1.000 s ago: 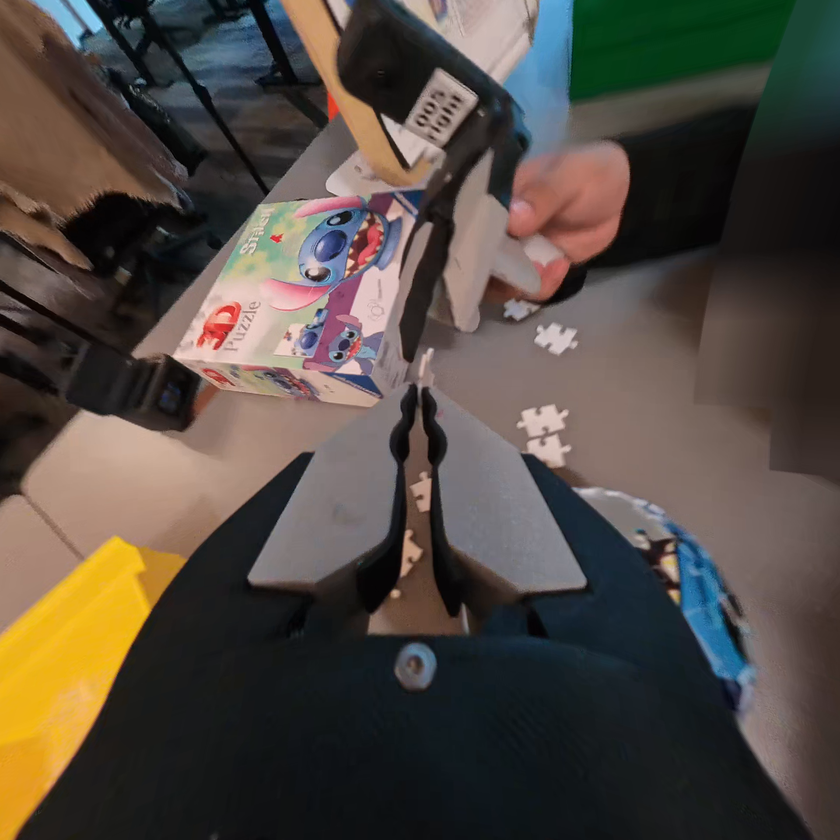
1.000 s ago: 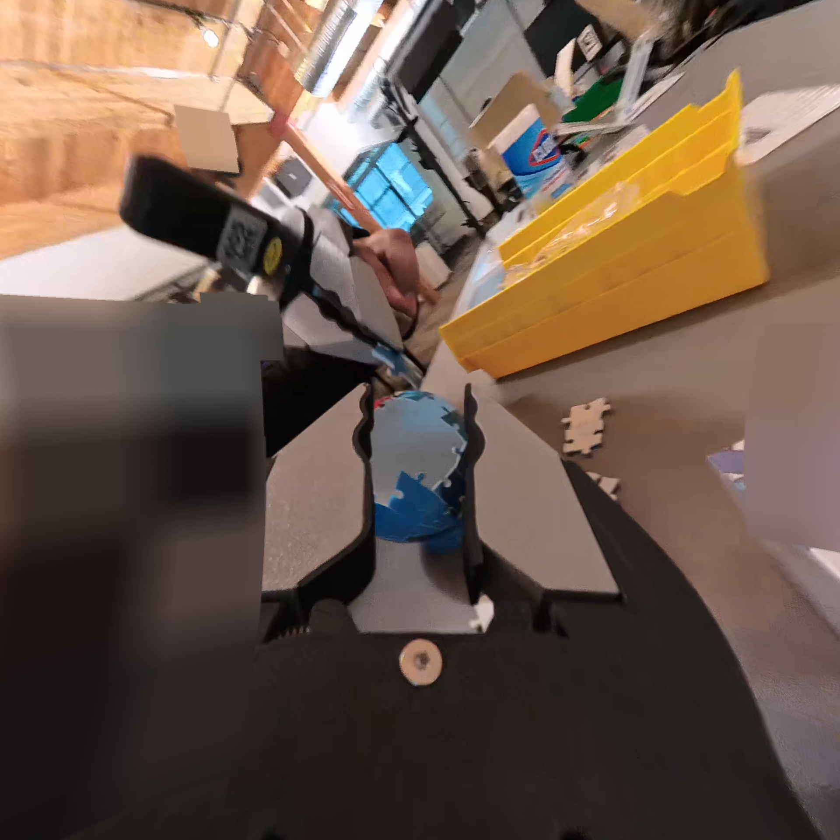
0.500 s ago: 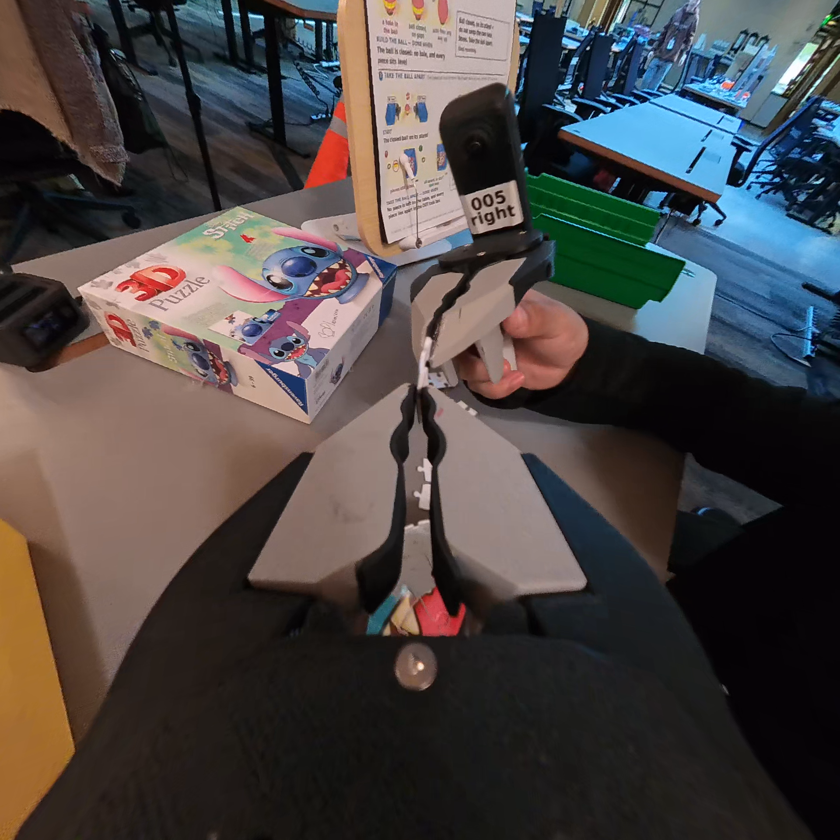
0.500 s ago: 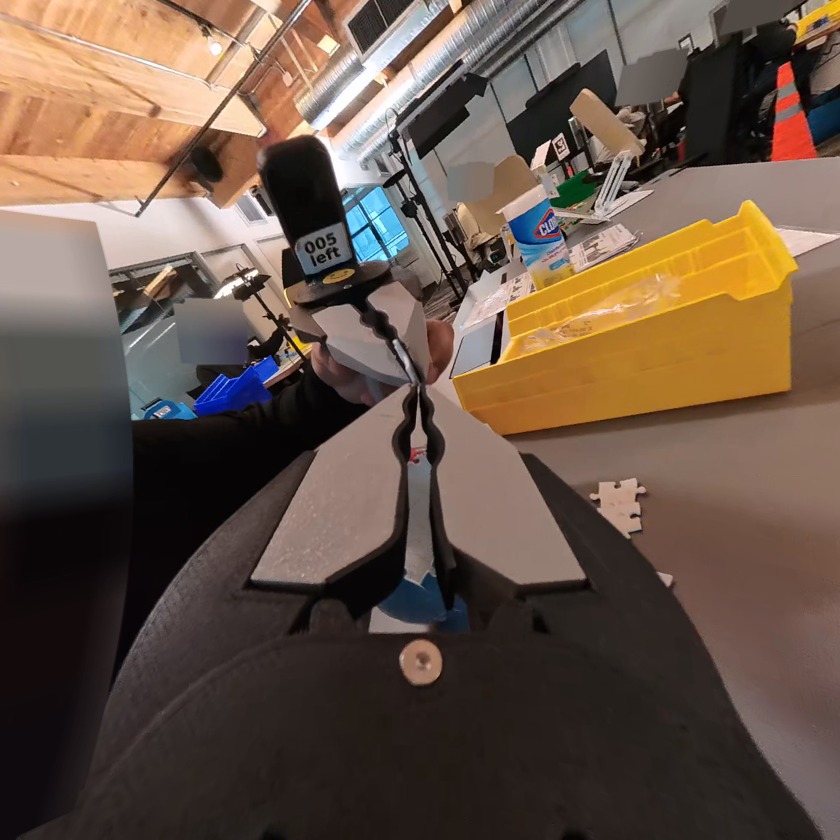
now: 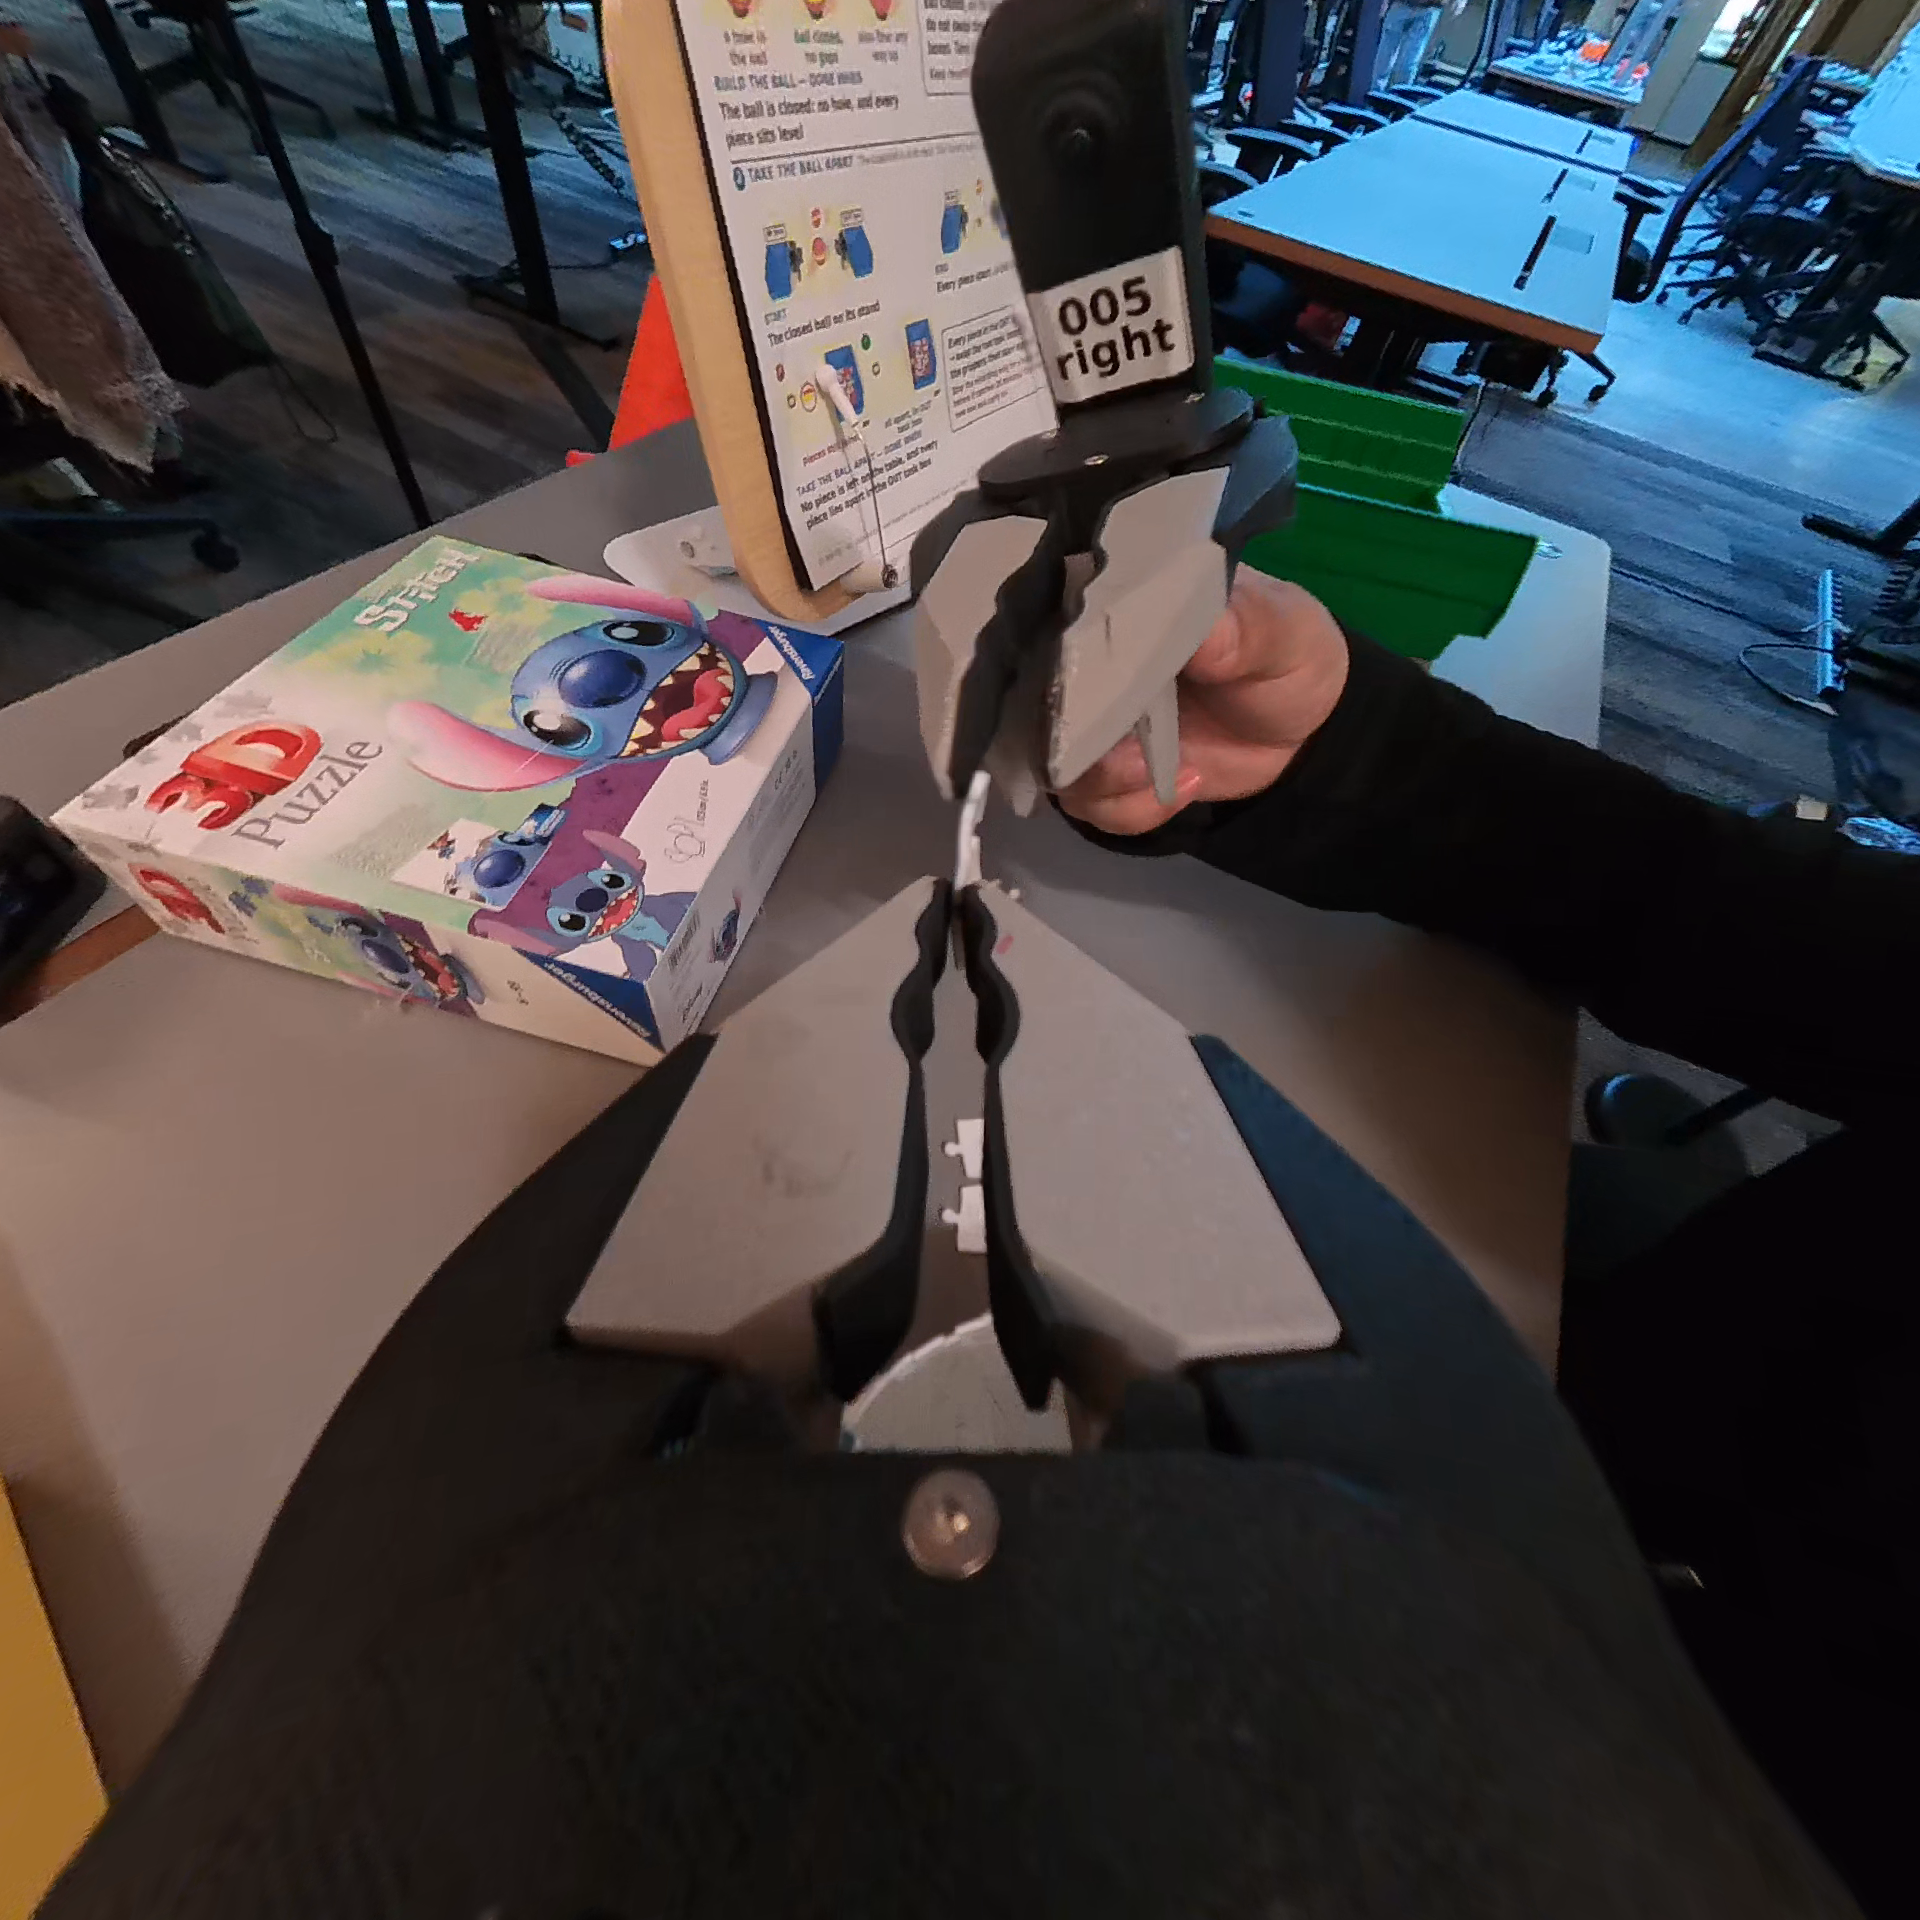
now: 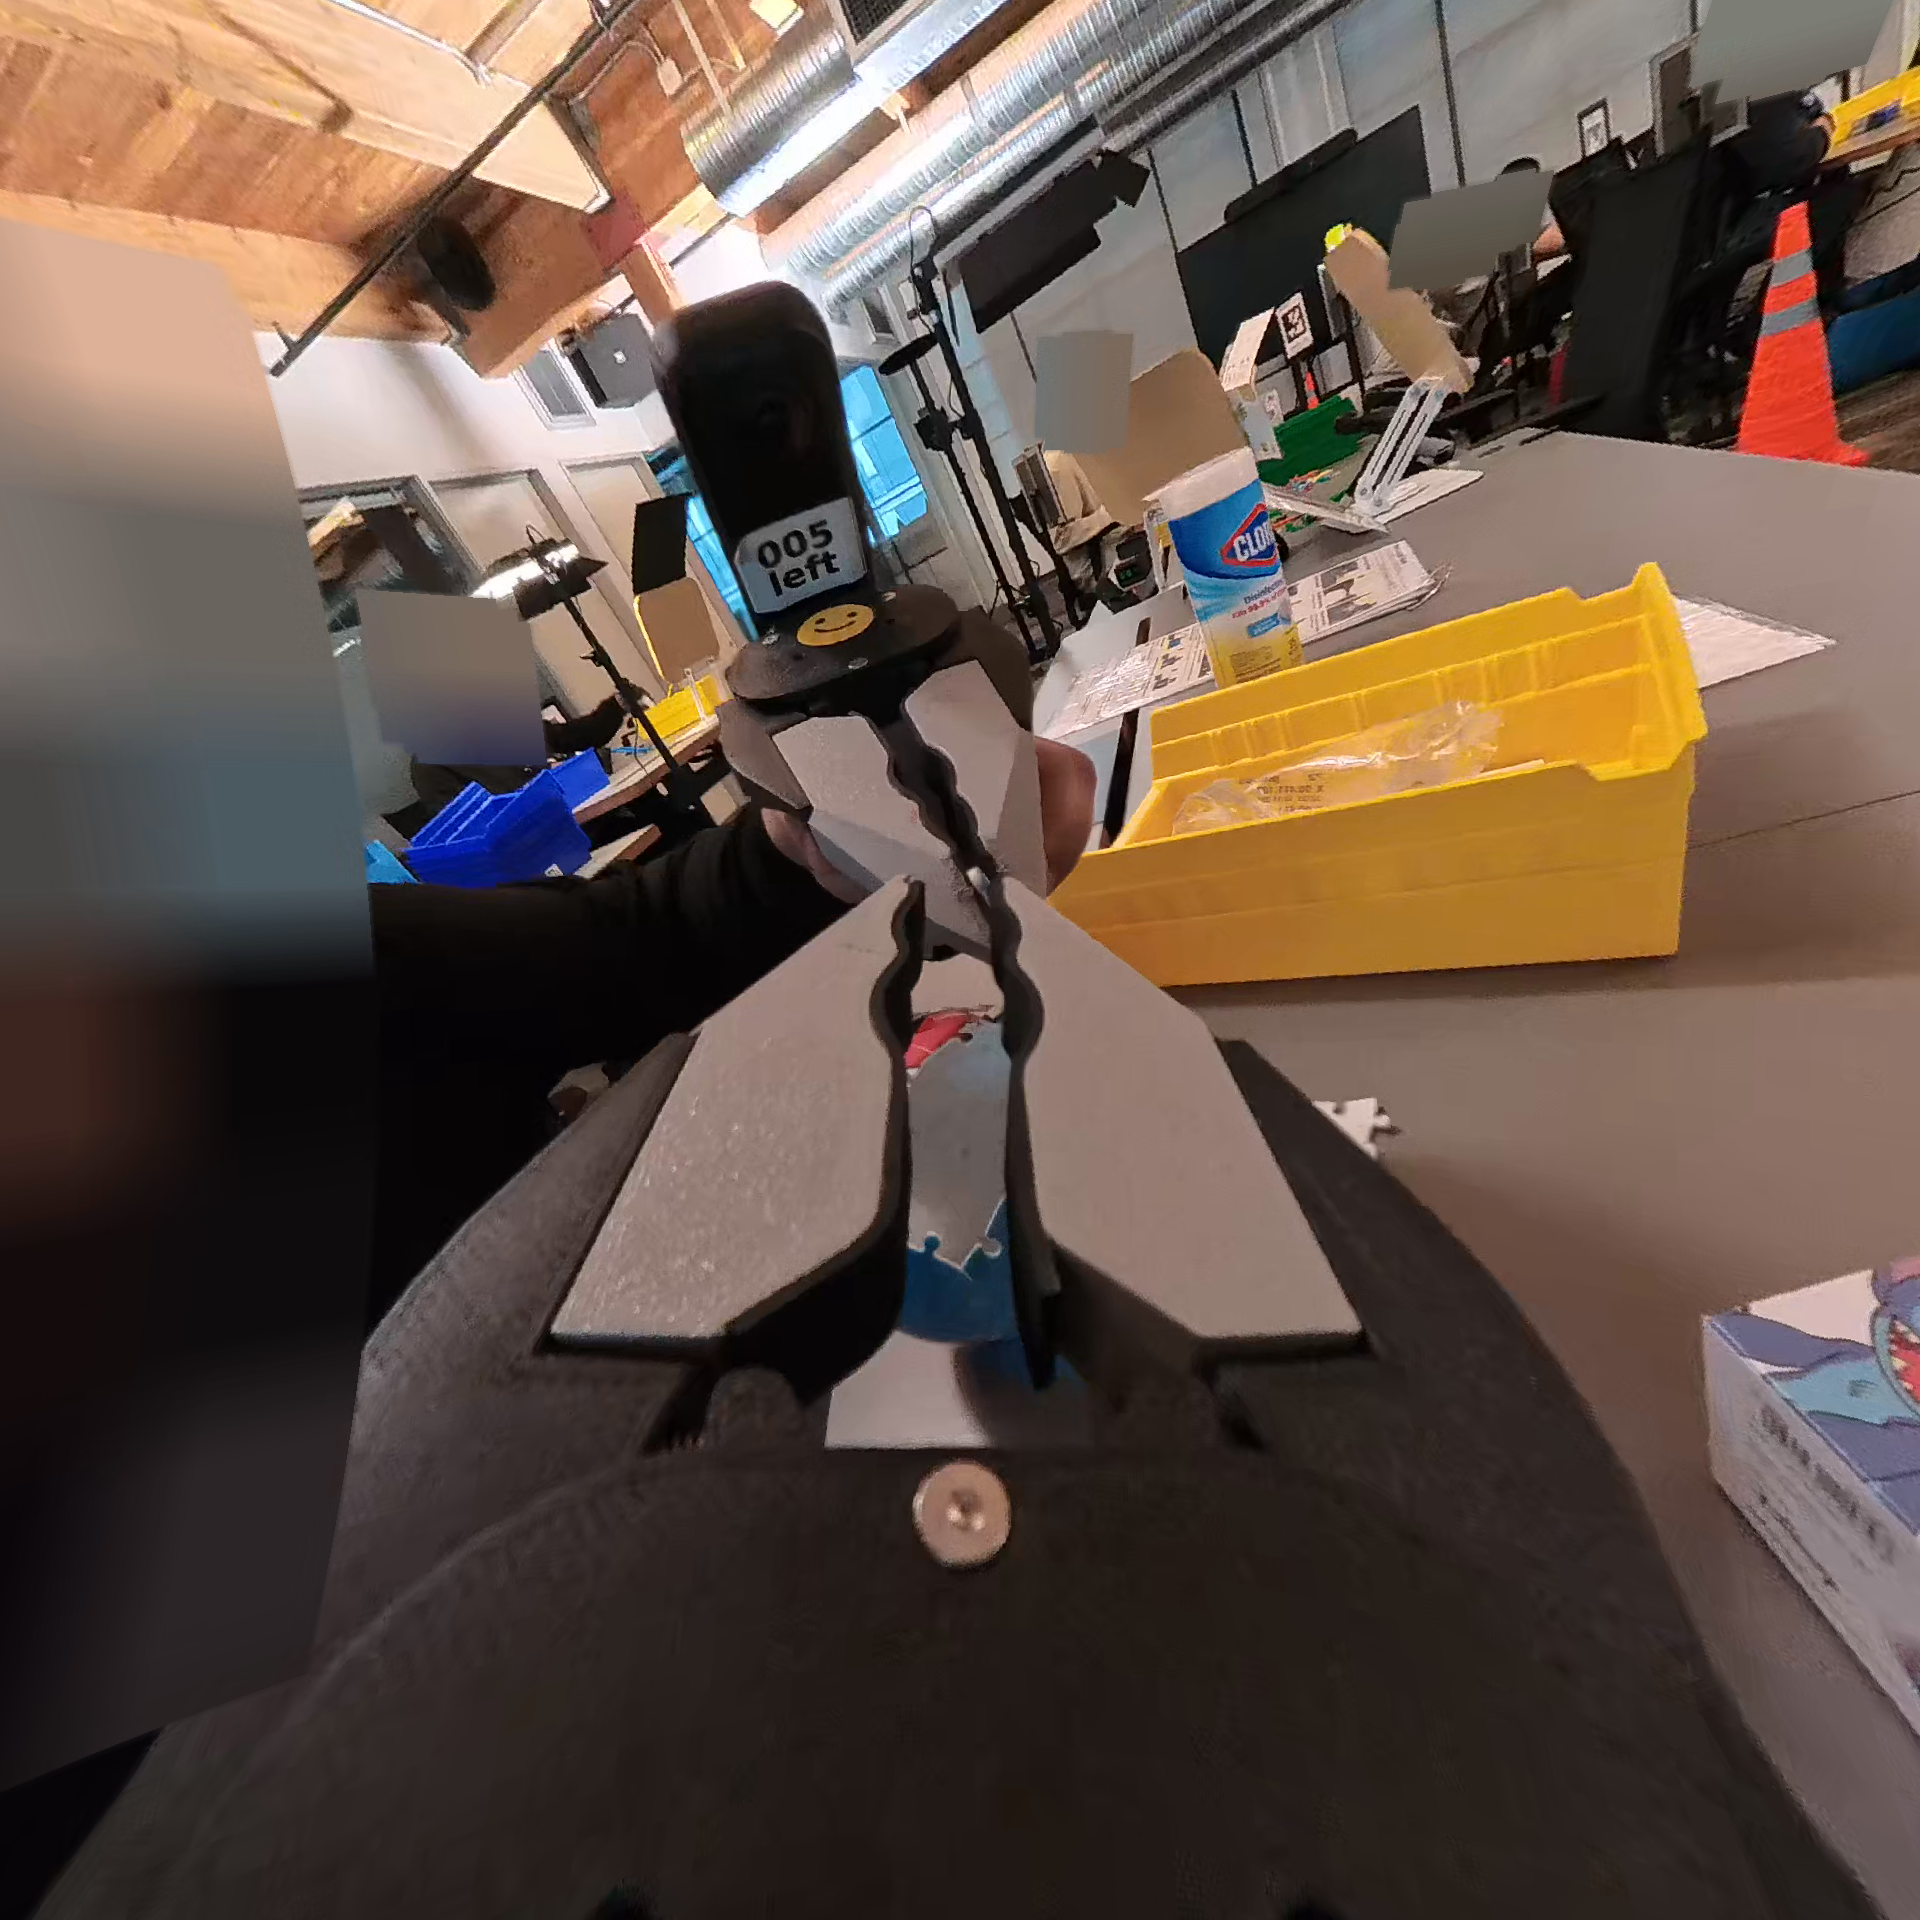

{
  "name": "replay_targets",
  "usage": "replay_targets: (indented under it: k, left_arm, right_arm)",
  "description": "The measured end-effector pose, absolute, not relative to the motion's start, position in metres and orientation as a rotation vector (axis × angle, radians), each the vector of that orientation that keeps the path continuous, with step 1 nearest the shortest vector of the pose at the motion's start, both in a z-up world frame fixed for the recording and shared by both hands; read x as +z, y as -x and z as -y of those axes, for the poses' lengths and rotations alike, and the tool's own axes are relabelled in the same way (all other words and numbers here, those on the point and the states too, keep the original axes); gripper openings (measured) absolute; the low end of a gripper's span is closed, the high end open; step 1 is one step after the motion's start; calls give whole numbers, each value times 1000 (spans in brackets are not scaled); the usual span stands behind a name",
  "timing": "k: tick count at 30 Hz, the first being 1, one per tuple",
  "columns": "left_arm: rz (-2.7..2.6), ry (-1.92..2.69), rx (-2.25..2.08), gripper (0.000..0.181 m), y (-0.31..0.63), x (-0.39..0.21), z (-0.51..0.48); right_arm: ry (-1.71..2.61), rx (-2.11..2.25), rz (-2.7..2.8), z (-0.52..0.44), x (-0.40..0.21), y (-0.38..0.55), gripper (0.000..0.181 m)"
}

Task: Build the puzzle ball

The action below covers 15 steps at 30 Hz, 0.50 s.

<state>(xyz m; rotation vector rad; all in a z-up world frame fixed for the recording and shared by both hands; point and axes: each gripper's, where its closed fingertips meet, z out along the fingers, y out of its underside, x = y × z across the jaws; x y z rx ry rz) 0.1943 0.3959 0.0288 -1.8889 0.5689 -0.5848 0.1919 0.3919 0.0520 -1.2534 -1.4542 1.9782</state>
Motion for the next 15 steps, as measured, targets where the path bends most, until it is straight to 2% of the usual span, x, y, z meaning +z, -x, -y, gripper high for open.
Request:
replay_targets:
  k: [3,4,7,15]
  left_arm:
    - [-578,1875,-591,0,-197,32,-399]
    - [-577,1868,-596,0,-198,33,-399]
    - [-585,1870,-621,0,-202,34,-398]
    - [-583,1864,-552,1,-192,39,-392]
  right_arm:
    - [1285,1888,1491,-397,47,-194,23]
    - [1283,1867,1509,-397,45,-194,22]
    - [1259,1827,1529,-396,43,-195,1]
    - [1282,1733,1549,-400,43,-196,0]
